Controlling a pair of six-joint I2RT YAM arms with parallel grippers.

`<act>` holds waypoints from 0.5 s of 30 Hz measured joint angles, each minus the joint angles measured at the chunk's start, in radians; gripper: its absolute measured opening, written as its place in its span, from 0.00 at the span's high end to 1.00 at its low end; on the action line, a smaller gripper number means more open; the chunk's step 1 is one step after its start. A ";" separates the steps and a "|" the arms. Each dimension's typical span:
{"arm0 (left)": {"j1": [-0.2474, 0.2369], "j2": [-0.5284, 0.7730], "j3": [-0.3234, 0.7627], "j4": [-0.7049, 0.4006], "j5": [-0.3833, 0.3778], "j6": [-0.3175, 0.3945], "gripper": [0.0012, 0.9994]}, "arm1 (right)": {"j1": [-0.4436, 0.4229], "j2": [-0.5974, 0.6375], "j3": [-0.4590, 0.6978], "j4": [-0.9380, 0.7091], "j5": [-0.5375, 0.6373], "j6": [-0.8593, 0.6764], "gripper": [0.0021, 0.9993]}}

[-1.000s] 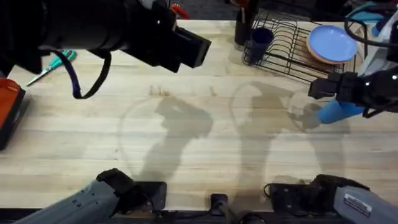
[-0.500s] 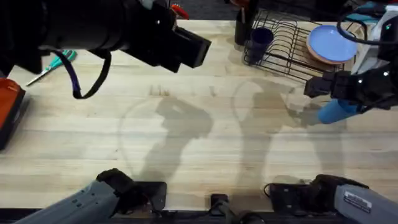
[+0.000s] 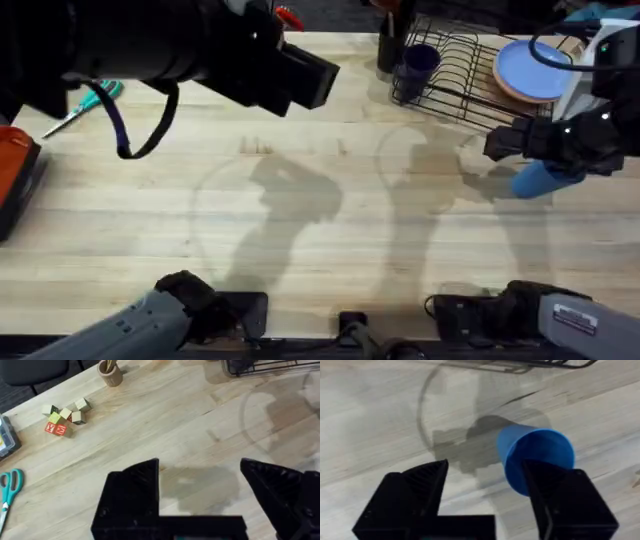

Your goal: Pick up the cup on the table and put them onto the rack.

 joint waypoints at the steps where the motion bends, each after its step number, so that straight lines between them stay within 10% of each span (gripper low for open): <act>1: 0.000 0.000 0.000 0.000 0.000 0.000 0.01 | 0.000 0.002 0.000 0.000 0.000 0.000 0.09; 15: 0.000 0.000 0.000 0.000 0.000 0.000 0.01 | 0.000 0.001 0.000 0.000 0.002 0.002 0.66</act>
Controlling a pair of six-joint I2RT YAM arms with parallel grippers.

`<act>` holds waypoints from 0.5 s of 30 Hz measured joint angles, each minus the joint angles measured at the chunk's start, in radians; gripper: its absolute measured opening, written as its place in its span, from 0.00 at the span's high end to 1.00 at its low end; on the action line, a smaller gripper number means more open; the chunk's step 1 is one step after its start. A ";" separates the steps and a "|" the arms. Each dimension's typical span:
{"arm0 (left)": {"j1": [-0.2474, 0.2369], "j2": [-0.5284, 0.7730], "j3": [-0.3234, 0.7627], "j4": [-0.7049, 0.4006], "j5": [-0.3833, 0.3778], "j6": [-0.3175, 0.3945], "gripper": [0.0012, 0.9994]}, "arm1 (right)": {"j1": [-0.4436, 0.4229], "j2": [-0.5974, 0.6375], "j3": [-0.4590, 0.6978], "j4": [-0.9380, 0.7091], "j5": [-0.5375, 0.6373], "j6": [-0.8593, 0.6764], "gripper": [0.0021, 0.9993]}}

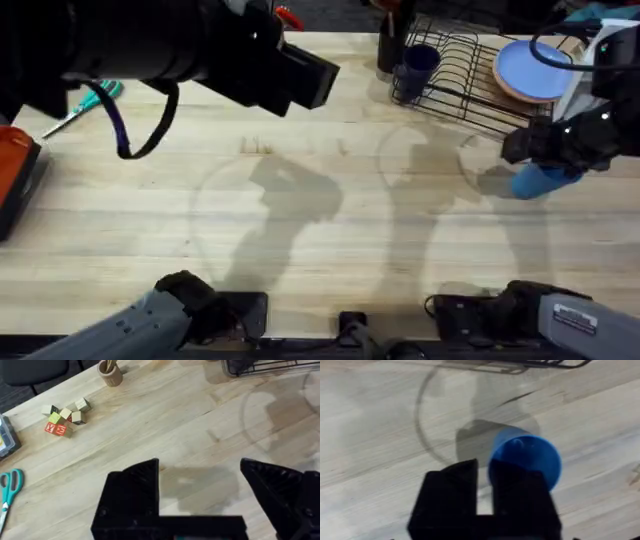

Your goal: Pick up the cup on the table and put them onto the rack.

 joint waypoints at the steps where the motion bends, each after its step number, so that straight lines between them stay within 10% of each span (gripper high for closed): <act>1: 0.000 0.000 0.000 0.000 0.000 0.000 0.01 | 0.000 0.000 0.000 0.000 0.005 0.002 0.73; 5: 0.000 0.000 0.000 0.000 0.000 0.000 0.01 | 0.000 0.000 0.000 -0.001 0.025 0.015 0.95; 15: 0.000 0.000 0.000 0.000 0.000 0.000 0.01 | 0.001 -0.024 0.001 -0.010 0.043 0.021 0.97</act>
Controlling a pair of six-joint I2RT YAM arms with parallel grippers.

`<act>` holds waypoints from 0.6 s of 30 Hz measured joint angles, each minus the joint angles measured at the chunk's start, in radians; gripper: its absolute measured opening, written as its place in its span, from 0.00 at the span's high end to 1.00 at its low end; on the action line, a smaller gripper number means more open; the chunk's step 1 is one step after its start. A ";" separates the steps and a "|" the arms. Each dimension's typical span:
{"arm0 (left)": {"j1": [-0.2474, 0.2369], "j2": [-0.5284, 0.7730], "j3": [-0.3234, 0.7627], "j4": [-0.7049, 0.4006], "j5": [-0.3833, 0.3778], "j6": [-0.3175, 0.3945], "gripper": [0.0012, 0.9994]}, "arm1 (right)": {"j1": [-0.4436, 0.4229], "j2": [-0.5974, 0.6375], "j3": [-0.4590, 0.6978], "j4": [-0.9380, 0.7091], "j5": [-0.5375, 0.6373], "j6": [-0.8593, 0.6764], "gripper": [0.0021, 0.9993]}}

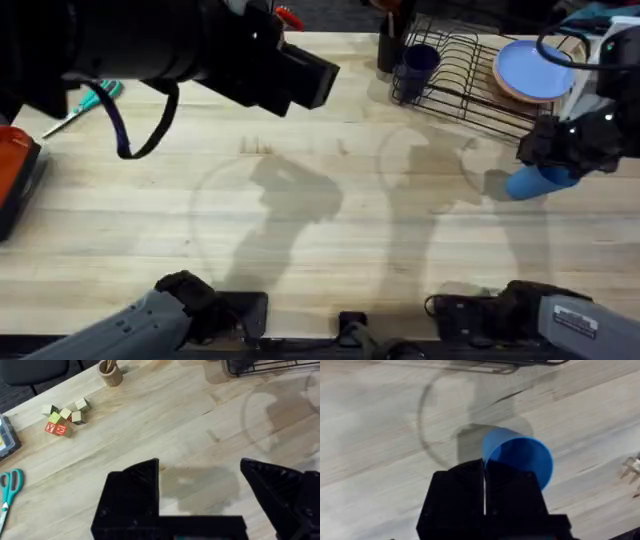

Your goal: Pick up the cup on the table and put them onto the rack.

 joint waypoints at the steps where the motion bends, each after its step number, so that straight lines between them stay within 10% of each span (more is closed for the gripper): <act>1: 0.000 0.000 0.000 0.000 0.000 0.000 0.01 | 0.003 -0.013 0.001 -0.008 0.000 0.000 0.97; 18: 0.000 0.000 0.000 0.000 0.000 0.000 0.01 | 0.170 -0.252 0.084 -0.165 -0.055 0.012 0.97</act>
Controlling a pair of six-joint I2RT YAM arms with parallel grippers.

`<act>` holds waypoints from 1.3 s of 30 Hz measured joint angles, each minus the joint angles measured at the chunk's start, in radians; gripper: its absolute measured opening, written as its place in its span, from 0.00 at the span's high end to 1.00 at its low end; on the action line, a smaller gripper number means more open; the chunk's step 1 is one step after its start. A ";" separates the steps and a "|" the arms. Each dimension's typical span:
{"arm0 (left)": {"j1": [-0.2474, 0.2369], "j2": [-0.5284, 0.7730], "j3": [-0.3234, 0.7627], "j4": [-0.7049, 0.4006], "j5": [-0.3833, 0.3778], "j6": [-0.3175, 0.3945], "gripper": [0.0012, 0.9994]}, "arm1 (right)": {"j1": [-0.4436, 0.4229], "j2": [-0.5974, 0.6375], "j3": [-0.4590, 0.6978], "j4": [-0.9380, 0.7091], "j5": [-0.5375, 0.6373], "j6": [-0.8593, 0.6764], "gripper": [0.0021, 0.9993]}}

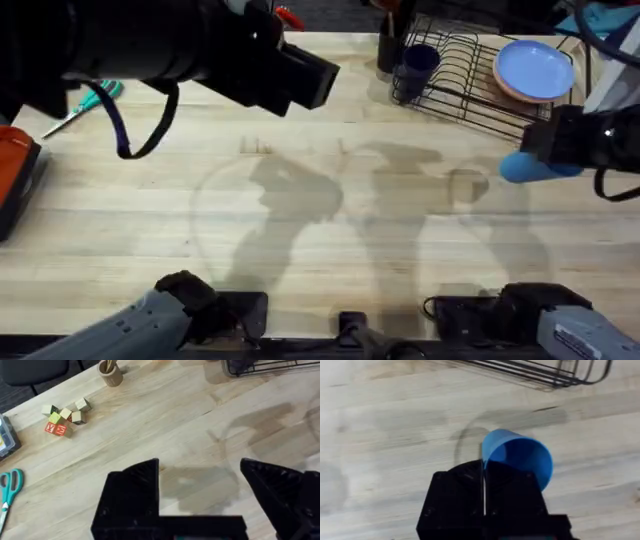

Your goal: Pick up the cup on the table and put them onto the rack.

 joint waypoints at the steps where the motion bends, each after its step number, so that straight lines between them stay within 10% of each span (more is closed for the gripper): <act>1: 0.000 0.000 0.000 0.000 0.000 0.000 0.01 | 0.010 -0.006 0.000 0.003 -0.010 0.001 0.97; 17: 0.000 0.000 0.000 0.000 0.000 0.000 0.01 | 0.116 0.071 0.082 0.047 -0.050 0.011 0.97; 23: 0.000 0.000 0.000 0.000 0.000 0.000 0.01 | 0.130 0.415 0.445 0.063 -0.050 -0.044 0.97; 39: 0.000 0.000 0.000 0.000 0.000 0.000 0.01 | 0.137 0.658 0.743 0.140 -0.049 -0.149 0.97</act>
